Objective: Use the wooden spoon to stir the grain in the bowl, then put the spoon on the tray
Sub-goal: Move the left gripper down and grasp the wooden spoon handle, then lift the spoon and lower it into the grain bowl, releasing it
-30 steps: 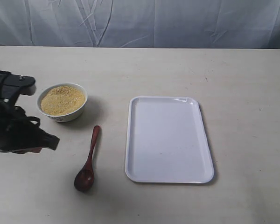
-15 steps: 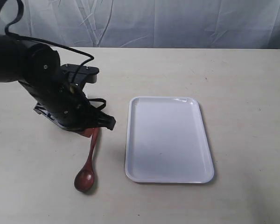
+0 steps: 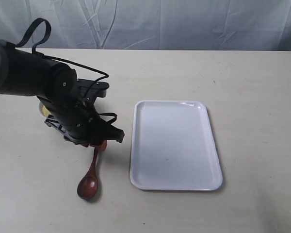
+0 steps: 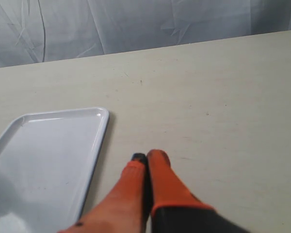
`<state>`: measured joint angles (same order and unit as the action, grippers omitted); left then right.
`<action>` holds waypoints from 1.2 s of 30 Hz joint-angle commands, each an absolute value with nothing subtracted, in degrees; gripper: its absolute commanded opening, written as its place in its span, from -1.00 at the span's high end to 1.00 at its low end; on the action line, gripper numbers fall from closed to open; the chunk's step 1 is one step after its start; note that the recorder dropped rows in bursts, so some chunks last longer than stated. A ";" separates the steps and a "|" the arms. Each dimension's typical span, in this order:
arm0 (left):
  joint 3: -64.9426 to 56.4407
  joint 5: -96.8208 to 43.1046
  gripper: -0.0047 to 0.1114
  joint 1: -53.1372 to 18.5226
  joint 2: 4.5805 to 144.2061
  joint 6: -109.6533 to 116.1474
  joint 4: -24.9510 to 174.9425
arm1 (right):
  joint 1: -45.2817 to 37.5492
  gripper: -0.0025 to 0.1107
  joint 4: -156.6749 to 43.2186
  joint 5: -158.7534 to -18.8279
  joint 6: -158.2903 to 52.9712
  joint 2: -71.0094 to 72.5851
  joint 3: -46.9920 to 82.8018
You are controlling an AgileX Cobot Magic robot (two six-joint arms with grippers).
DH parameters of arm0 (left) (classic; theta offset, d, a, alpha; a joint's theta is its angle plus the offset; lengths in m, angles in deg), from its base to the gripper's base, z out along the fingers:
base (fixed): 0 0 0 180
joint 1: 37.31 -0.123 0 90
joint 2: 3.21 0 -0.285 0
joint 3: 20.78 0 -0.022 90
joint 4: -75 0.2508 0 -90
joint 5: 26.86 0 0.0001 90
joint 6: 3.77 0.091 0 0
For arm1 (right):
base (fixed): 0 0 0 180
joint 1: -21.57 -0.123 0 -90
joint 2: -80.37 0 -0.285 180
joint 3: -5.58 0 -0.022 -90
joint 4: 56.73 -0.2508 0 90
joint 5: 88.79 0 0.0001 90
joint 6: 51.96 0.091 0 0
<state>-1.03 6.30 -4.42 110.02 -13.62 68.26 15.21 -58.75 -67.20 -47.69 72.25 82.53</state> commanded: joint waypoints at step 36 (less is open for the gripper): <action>-2.11 3.45 0.92 -4.11 100.34 -13.82 68.39 | 15.54 0.93 -58.89 -67.92 -47.91 72.59 82.80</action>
